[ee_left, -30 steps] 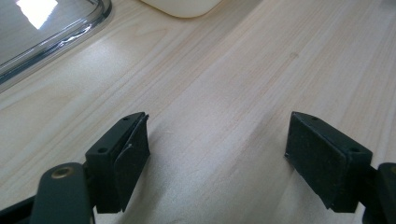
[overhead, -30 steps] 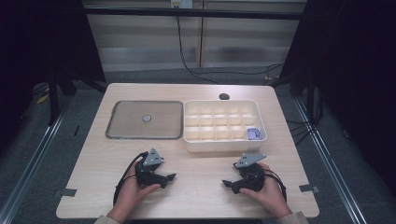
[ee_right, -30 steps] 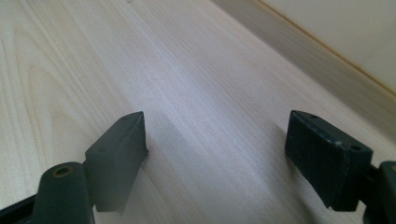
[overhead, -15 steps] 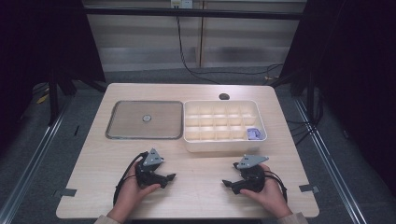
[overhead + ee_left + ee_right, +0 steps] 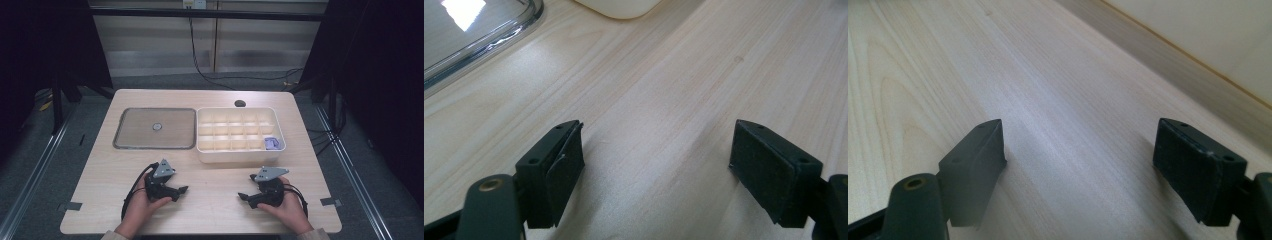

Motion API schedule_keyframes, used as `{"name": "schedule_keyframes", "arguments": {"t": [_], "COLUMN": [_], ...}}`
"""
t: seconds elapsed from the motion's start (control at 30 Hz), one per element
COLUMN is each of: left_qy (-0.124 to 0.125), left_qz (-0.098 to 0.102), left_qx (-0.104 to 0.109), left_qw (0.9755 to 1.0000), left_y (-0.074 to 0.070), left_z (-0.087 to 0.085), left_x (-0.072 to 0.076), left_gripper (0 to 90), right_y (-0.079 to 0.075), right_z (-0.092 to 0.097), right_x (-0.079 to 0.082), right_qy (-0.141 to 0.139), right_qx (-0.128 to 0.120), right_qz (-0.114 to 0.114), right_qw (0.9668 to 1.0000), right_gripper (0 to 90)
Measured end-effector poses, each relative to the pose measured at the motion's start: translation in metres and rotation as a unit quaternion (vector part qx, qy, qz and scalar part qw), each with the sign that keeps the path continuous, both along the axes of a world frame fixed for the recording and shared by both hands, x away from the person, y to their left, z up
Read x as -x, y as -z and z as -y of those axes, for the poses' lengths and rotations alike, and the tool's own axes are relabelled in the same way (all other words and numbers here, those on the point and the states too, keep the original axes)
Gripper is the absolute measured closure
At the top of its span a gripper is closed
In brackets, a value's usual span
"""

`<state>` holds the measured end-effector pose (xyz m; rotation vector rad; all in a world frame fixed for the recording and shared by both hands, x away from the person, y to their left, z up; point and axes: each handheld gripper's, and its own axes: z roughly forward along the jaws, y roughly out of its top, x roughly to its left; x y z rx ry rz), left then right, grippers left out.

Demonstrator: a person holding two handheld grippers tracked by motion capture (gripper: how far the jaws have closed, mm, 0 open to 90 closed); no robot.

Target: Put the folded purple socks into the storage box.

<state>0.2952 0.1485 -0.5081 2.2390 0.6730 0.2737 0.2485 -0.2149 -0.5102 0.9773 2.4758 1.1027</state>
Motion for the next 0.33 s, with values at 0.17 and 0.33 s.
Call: {"name": "schedule_keyframes", "arguments": {"t": [0.17, 0.33], "left_qy": [0.0, 0.0], "left_qz": [0.0, 0.0], "left_qx": [0.0, 0.0], "left_qw": [1.0, 1.0], "left_y": [0.0, 0.0], "left_z": [0.0, 0.0], "left_x": [0.0, 0.0], "left_gripper": [21.0, 20.9], "right_y": [0.0, -0.0001], "right_z": [0.0, 0.0], "right_x": [0.0, 0.0001], "right_qy": [0.0, 0.0], "right_qx": [0.0, 0.001], "right_qz": [0.0, 0.0], "right_qw": [1.0, 1.0], "right_gripper": [20.1, 20.0]}}
